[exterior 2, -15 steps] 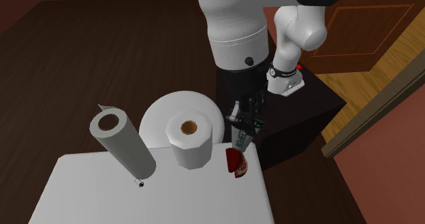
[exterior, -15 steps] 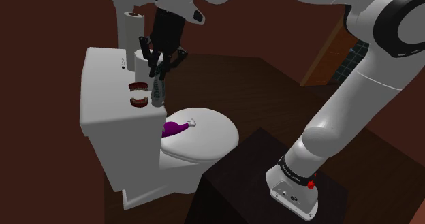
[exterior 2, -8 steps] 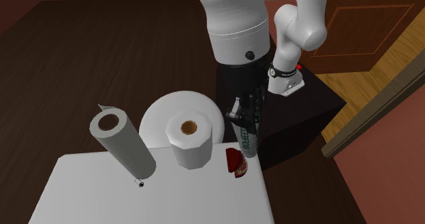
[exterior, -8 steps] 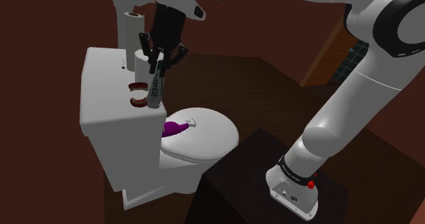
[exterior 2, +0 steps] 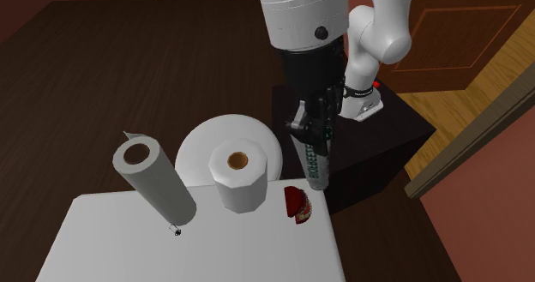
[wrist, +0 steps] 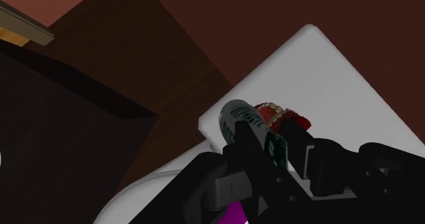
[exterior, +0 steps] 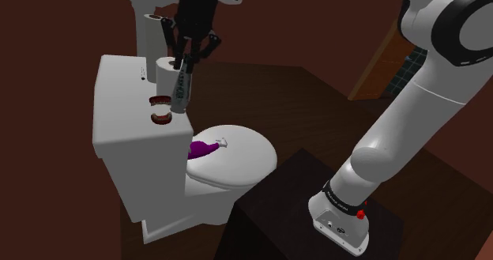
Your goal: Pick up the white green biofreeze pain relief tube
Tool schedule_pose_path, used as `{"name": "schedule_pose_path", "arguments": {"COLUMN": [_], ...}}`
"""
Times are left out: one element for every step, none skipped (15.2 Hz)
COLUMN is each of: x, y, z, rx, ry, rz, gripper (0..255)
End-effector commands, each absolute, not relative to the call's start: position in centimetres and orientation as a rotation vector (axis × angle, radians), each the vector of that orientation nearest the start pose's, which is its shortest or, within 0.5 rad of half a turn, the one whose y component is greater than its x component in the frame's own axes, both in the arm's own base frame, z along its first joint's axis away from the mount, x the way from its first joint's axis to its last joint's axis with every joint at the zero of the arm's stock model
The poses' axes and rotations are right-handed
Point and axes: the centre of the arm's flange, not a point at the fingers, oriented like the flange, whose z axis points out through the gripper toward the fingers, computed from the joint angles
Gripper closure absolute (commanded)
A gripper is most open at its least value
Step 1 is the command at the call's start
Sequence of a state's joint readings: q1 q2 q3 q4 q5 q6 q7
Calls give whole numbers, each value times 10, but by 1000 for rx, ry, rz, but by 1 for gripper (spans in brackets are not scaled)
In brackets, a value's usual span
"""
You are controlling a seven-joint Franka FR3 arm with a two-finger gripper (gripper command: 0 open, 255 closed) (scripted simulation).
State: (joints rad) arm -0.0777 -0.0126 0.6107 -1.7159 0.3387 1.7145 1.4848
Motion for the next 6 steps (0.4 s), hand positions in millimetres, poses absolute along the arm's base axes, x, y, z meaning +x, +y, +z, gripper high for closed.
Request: {"name": "schedule_pose_path", "arguments": {"x": [465,465,465,465,465,465], "y": [313,313,313,313,313,313], "z": [590,595,600,606,607,607], "rx": [-2574,-2574,-2574,-2574,-2574,-2574], "ry": [1405,1405,1405,1405,1405,1405], "rz": [404,404,404,404,404,404], "gripper": [255,255,255,255,255,255]}}
